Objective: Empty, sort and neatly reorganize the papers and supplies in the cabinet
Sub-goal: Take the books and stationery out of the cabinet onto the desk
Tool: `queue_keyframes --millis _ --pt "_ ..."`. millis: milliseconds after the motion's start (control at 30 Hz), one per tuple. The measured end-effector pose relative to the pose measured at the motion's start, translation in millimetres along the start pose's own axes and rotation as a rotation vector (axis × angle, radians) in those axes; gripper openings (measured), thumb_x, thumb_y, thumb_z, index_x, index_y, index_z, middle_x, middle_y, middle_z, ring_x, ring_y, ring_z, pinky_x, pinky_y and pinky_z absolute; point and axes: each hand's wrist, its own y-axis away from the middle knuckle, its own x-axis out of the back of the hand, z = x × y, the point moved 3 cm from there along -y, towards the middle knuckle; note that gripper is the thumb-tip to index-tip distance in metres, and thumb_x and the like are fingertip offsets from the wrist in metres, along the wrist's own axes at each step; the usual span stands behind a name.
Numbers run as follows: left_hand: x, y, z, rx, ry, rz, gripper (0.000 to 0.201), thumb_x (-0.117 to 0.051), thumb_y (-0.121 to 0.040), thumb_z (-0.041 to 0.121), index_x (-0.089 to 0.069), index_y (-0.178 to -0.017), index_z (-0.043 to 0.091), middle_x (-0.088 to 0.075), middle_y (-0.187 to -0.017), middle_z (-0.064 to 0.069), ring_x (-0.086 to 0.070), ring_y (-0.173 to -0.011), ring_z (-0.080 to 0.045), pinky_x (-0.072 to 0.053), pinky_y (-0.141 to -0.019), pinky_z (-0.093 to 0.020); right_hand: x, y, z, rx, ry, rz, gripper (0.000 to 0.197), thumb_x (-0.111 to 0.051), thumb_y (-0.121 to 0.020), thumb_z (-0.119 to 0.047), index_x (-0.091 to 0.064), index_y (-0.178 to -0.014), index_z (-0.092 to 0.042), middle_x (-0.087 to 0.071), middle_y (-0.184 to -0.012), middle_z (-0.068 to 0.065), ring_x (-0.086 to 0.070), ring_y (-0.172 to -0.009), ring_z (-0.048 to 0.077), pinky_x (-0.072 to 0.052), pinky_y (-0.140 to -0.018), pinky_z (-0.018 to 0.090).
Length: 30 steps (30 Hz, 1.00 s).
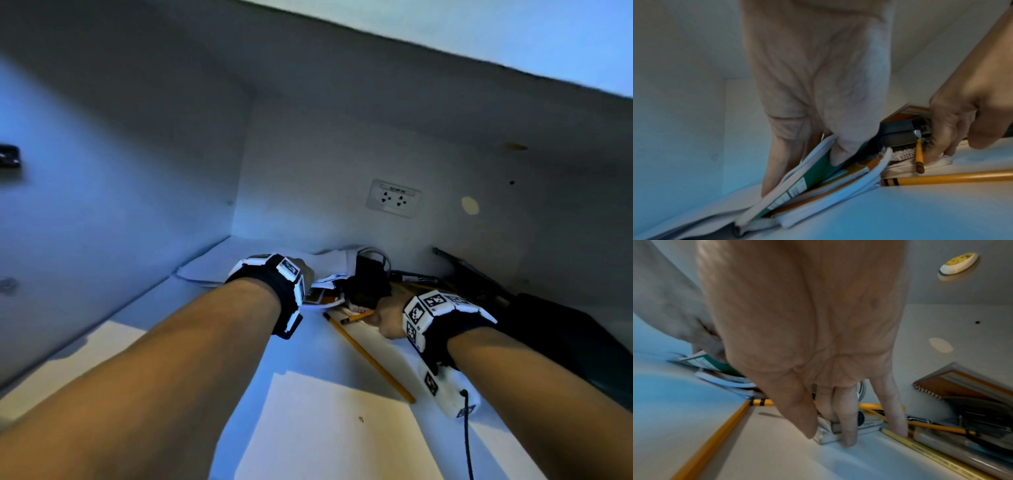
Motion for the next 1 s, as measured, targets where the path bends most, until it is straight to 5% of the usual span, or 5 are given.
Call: queue_keyframes --millis 133,267,500,767,1000 --pt "-4 22 11 -0.054 -0.04 -0.013 0.024 -0.062 -0.087 0.017 -0.045 -0.069 0.017 -0.051 -0.075 -0.004 -0.046 -0.06 -0.017 -0.04 -0.062 -0.022 -5 51 -7 0.04 0.02 -0.024 0.038 -0.044 -0.099 -0.021 -0.05 -0.135 -0.009 -0.055 -0.128 0.016 -0.051 -0.093 0.024 -0.035 -0.074 0.03" --pt "6 59 33 -0.144 -0.085 -0.029 0.008 -0.052 -0.096 0.017 -0.049 -0.089 0.013 -0.046 -0.077 -0.004 -0.038 -0.055 -0.015 -0.027 -0.049 -0.022 -16 99 -14 0.076 0.046 -0.166 0.045 -0.031 -0.099 -0.01 -0.042 -0.142 -0.018 -0.048 -0.089 0.008 -0.035 -0.058 0.016 -0.029 -0.049 0.024" --pt "15 106 67 -0.241 -0.14 -0.029 0.019 -0.041 -0.1 0.019 -0.047 -0.085 0.01 -0.045 -0.072 -0.002 -0.041 -0.057 -0.016 -0.033 -0.052 -0.025 -38 154 3 0.117 -0.001 -0.251 0.054 -0.033 -0.097 -0.011 -0.037 -0.146 -0.034 -0.049 -0.139 0.006 -0.042 -0.095 0.023 -0.038 -0.081 0.03" --pt "18 139 96 -0.244 -0.13 -0.05 0.021 -0.043 -0.098 0.024 -0.057 -0.092 0.009 -0.051 -0.085 -0.005 -0.048 -0.066 -0.02 -0.034 -0.053 -0.024 -48 189 19 0.139 -0.093 -0.198 0.032 -0.041 -0.098 -0.033 -0.059 -0.125 -0.03 -0.057 -0.101 0.006 -0.054 -0.101 0.028 -0.042 -0.08 0.029" --pt "22 164 127 -0.151 -0.106 -0.048 0.035 -0.043 -0.101 0.039 -0.04 -0.075 0.015 -0.042 -0.073 0.001 -0.041 -0.061 -0.016 -0.04 -0.067 -0.031 -70 209 31 0.164 -0.044 -0.086 0.046 -0.052 -0.09 -0.052 -0.063 -0.121 -0.02 -0.064 -0.101 0.01 -0.054 -0.091 0.025 -0.048 -0.075 0.033"
